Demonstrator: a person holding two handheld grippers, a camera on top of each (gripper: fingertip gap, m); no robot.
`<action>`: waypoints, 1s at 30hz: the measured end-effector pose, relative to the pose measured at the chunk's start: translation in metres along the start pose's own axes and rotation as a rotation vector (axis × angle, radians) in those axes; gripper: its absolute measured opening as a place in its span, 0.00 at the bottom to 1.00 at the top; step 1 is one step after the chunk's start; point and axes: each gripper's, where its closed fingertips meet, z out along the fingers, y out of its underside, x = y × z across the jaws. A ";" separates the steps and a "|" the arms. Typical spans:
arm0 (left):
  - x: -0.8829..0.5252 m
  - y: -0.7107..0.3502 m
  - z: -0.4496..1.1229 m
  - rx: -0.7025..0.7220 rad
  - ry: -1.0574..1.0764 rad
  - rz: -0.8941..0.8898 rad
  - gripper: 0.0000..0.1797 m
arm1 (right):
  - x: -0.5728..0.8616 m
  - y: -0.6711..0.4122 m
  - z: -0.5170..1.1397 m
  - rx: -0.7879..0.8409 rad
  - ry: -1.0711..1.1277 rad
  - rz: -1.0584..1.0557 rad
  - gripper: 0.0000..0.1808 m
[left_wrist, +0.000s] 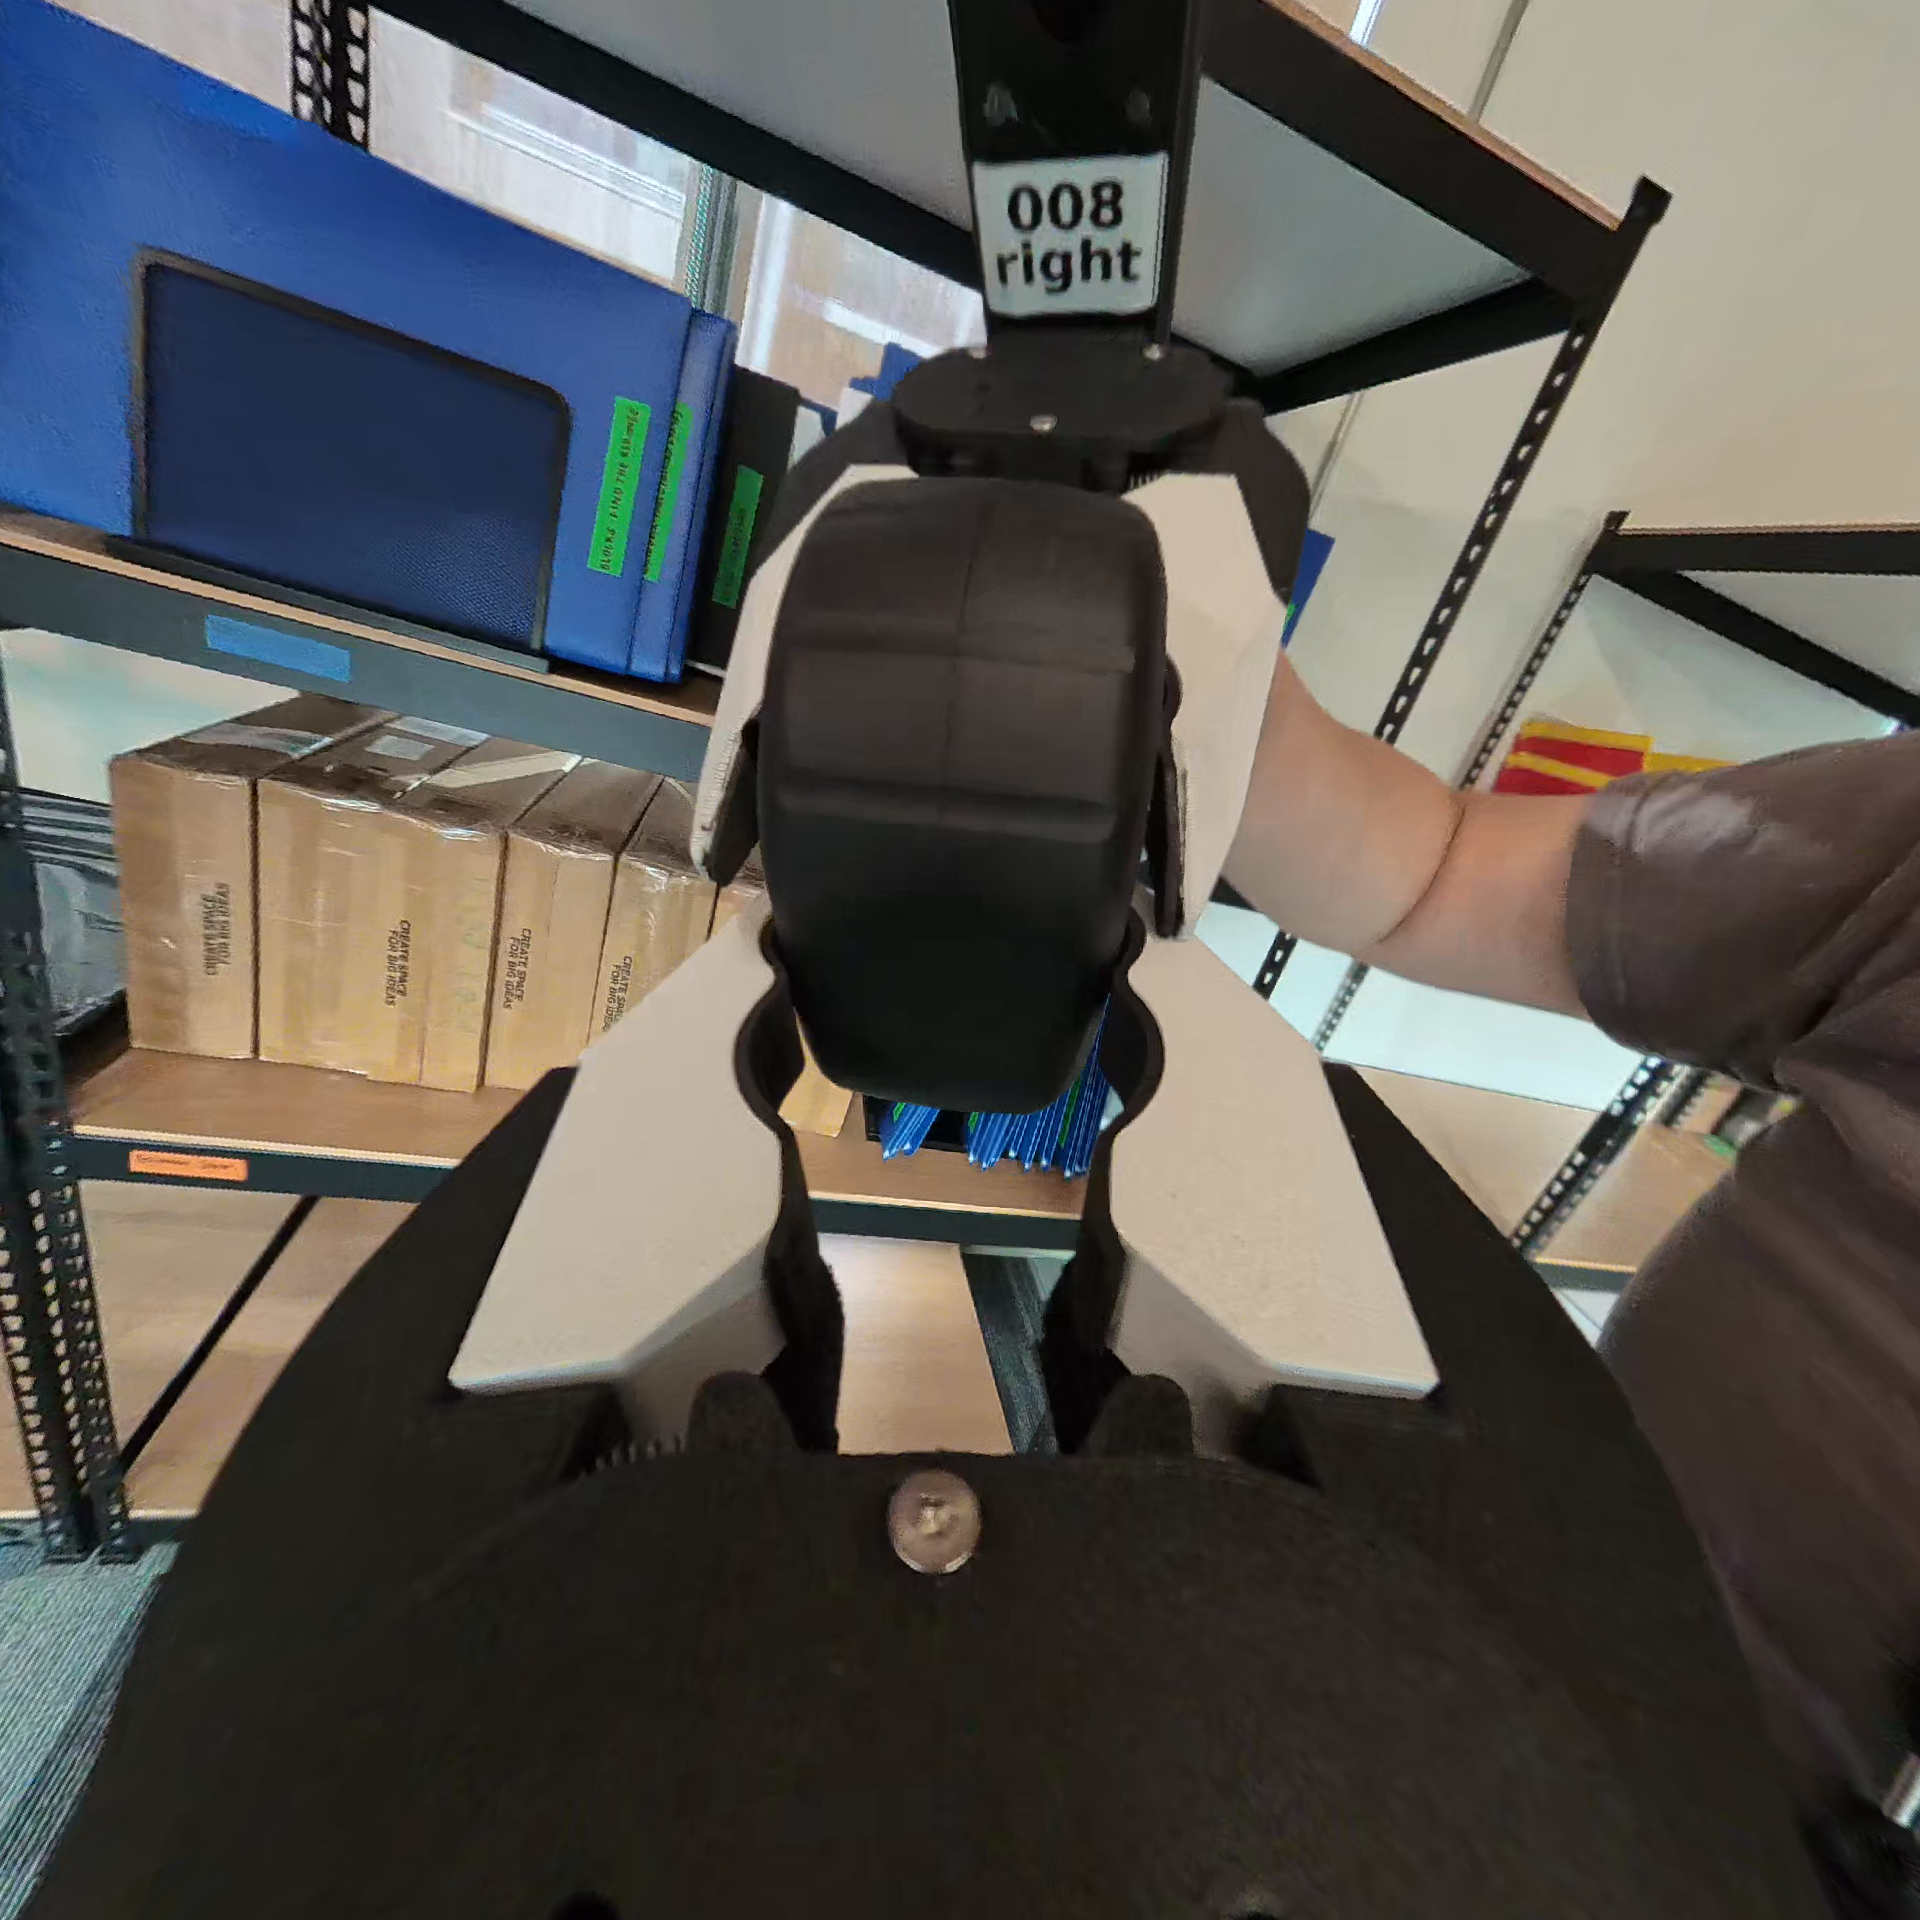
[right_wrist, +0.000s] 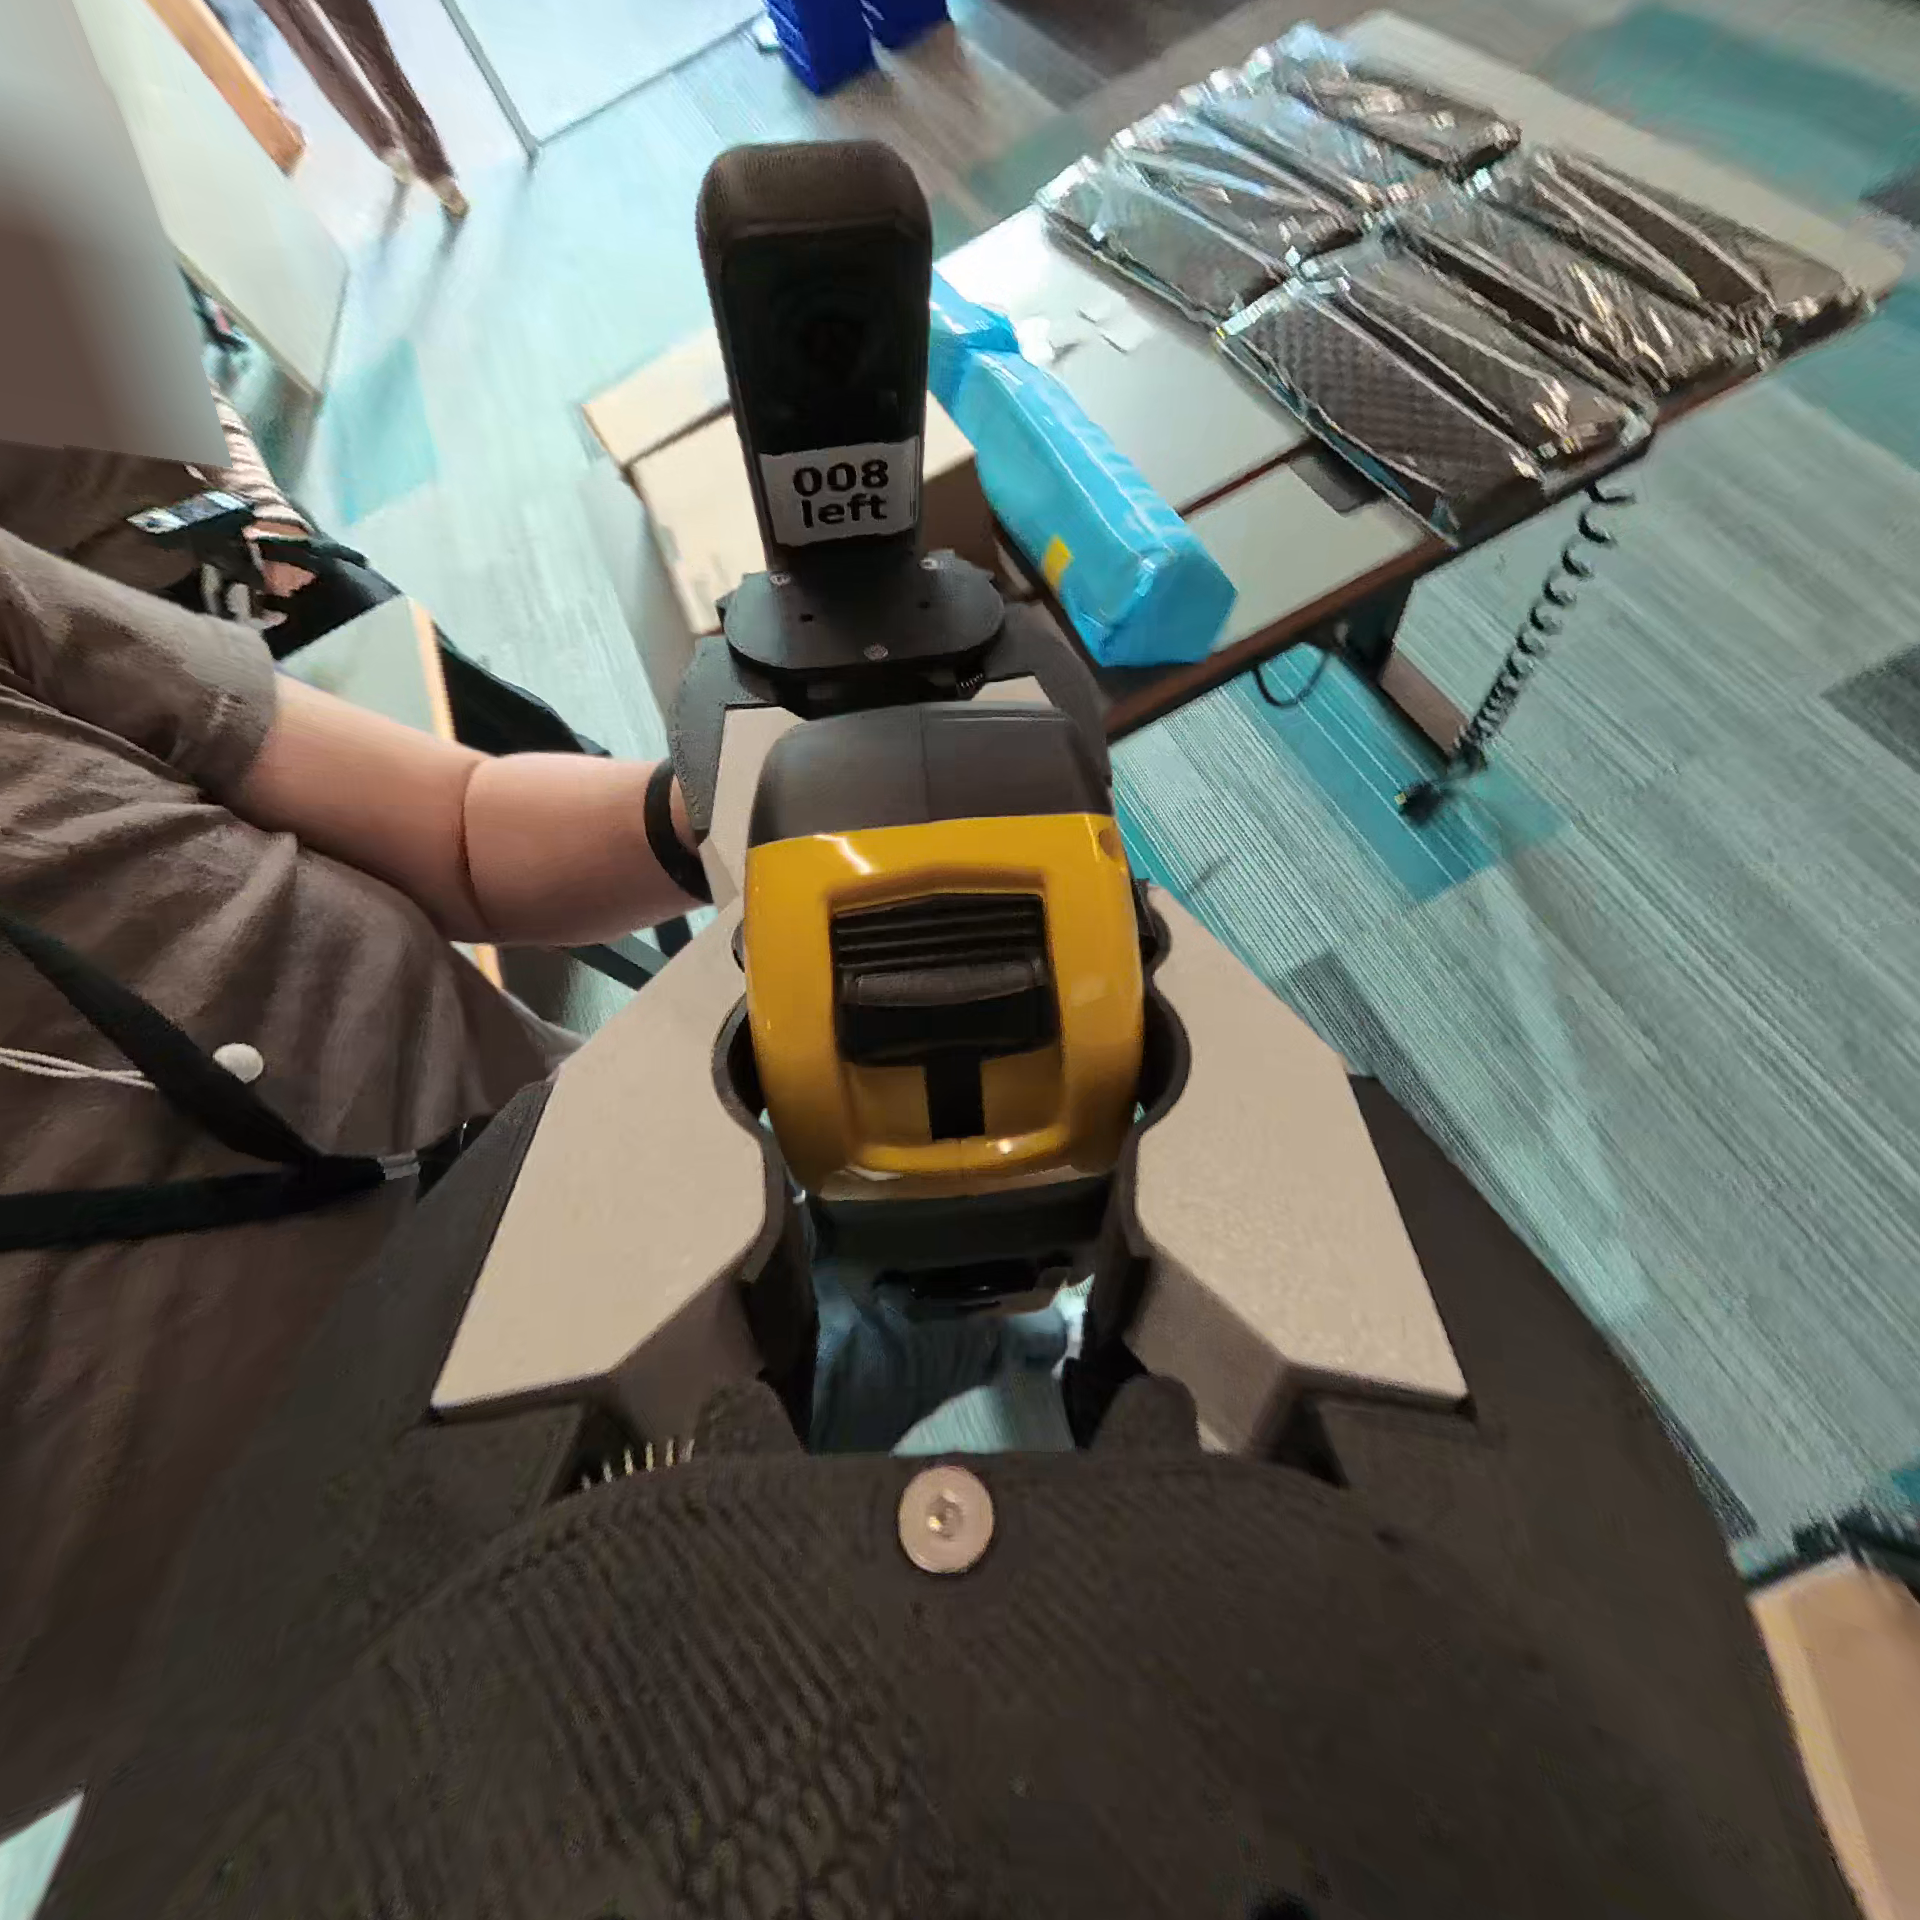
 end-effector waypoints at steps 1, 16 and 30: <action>-0.016 -0.002 0.006 -0.003 0.018 -0.009 0.31 | 0.019 -0.001 -0.002 -0.022 0.016 0.015 0.37; -0.329 -0.092 0.054 0.009 0.027 -0.111 0.31 | 0.337 -0.090 -0.013 -0.081 -0.030 0.132 0.37; -0.638 -0.202 0.024 -0.168 0.147 -0.103 0.31 | 0.642 -0.237 0.030 0.188 0.092 0.183 0.37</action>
